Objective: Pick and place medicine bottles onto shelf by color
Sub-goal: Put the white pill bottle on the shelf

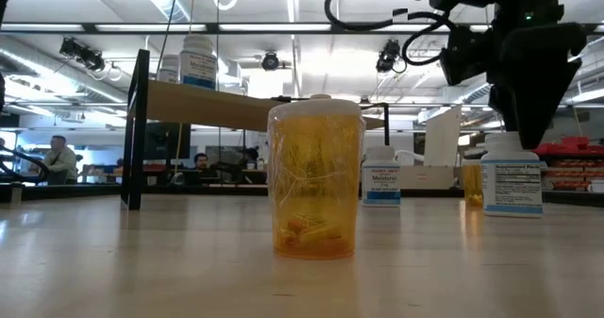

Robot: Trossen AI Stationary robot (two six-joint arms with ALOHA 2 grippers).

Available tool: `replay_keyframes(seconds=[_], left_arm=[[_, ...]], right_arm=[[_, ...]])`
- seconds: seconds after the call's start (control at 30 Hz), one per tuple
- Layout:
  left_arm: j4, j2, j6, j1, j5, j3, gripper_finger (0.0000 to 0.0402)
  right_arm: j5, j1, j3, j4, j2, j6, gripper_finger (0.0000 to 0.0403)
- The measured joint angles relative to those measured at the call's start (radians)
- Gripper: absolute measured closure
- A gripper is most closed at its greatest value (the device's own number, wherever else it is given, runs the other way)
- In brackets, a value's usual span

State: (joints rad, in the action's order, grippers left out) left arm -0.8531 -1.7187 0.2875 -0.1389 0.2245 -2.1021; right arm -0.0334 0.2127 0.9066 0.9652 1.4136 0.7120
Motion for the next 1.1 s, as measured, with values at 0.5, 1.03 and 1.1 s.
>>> replay_keyframes(seconds=[0.5,1.03,1.1], left_arm=[[-0.017,0.0,0.016,-0.001,0.0,0.0,0.0149],[-0.074,0.0,0.023,-0.001,0.0,0.0,0.017],[-0.074,0.0,0.023,-0.001,0.0,0.0,0.017]], right_arm=[[0.009,0.0,0.0,-0.035,0.0,-0.004,0.0154],[0.023,0.0,0.0,-0.035,0.0,-0.005,0.0216],[0.023,0.0,0.0,-0.036,0.0,-0.005,0.0209]])
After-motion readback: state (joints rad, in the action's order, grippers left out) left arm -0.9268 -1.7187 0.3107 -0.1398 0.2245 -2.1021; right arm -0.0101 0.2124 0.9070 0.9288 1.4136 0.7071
